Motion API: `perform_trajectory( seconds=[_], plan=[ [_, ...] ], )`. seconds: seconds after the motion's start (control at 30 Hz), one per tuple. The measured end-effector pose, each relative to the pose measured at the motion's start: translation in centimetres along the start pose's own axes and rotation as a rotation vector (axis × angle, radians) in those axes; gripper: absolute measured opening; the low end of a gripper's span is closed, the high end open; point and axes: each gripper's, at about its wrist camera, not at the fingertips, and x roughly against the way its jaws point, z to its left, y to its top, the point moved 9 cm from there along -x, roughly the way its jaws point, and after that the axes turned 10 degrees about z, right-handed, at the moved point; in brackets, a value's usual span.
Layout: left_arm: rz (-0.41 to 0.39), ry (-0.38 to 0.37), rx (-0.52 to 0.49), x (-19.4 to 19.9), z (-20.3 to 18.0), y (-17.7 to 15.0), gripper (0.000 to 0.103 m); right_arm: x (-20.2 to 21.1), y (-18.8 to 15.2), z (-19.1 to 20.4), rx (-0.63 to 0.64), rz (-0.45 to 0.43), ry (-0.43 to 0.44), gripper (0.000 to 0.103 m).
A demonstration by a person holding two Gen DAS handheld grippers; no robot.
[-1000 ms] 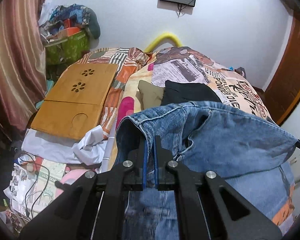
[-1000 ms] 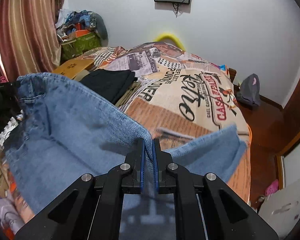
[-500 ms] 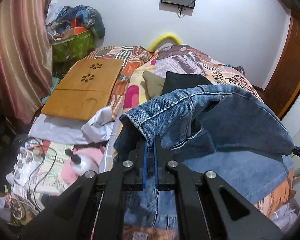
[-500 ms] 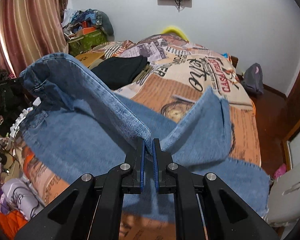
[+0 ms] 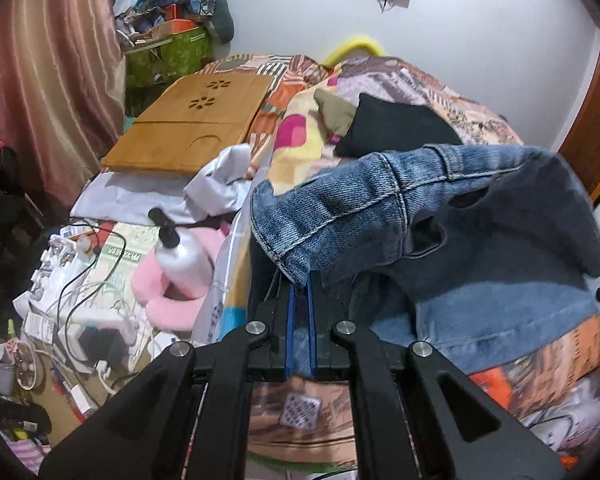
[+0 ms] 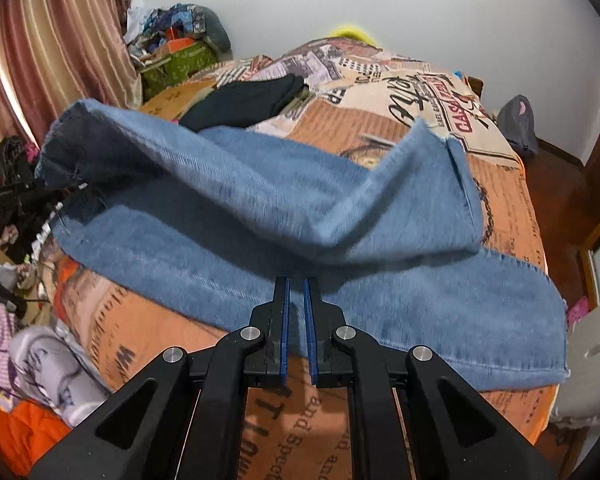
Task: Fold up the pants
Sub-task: 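Lift the waistband with both grippers and fold it over toward the hems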
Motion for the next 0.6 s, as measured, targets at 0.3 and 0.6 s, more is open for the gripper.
perform_trajectory(
  seconds=[0.3, 0.6],
  plan=[
    [0.152, 0.015, 0.014, -2.3, 0.1, -3.9, 0.005, 3.0, 1.5, -0.7, -0.014, -0.075, -0.013, 0.007],
    [0.014, 0.061, -0.018, 5.6, -2.0, 0.0, 0.01, 6.1, 4.0, -4.2, -0.037, -0.15, -0.092, 0.023]
  ],
)
